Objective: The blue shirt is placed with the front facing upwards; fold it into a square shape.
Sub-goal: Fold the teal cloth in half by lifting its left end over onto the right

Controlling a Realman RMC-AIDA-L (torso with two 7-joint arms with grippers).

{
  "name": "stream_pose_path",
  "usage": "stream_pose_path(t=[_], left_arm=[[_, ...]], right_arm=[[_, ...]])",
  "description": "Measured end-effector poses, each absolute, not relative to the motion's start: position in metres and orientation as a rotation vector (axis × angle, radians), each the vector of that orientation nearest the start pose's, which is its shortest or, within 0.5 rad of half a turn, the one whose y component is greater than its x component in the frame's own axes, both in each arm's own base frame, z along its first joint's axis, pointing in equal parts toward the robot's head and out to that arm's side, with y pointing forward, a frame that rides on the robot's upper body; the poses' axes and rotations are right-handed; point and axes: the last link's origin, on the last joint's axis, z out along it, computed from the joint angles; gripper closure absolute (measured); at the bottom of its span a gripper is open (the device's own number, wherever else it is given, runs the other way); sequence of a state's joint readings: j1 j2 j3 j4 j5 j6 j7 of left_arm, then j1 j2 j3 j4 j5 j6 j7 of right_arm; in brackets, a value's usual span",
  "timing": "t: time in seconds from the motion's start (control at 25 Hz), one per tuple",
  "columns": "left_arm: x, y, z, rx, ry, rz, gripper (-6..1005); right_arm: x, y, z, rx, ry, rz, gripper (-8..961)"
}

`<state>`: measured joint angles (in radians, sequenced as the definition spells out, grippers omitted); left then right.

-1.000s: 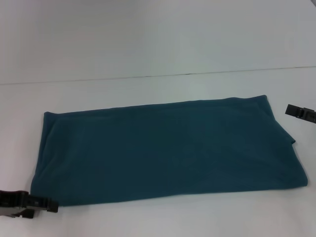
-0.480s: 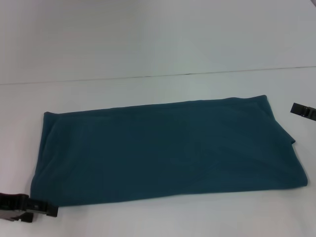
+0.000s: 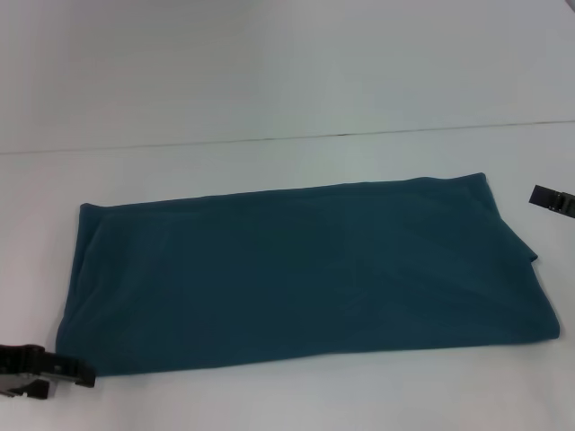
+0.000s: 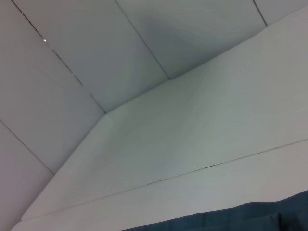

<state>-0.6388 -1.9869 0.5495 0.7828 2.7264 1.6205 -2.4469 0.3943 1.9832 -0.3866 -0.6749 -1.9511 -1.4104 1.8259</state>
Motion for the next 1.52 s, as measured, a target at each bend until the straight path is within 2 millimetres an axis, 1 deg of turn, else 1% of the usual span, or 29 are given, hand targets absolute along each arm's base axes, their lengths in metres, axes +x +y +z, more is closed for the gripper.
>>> stream_pose_path(t=[0.68,0.8,1.08,1.52], left_arm=[[-0.323,0.341,0.055,-2.135,-1.888,0.085,92],[-0.322,0.342,0.052,-2.141,-1.891,0.091,92],[-0.314,0.344,0.045,-2.187,-1.892,0.086,93],[-0.298,0.356,0.045,-2.239,-1.848,0.051,93]], right_arm=[[0.355,0.318,0.099,-1.994,1.309,0.882,37],[0.355,0.317,0.099,-1.992,1.311,0.881,37],[0.356,0.317,0.099,-1.991,1.312,0.881,37],[0.356,0.317,0.099,-1.989,1.311,0.879,37]])
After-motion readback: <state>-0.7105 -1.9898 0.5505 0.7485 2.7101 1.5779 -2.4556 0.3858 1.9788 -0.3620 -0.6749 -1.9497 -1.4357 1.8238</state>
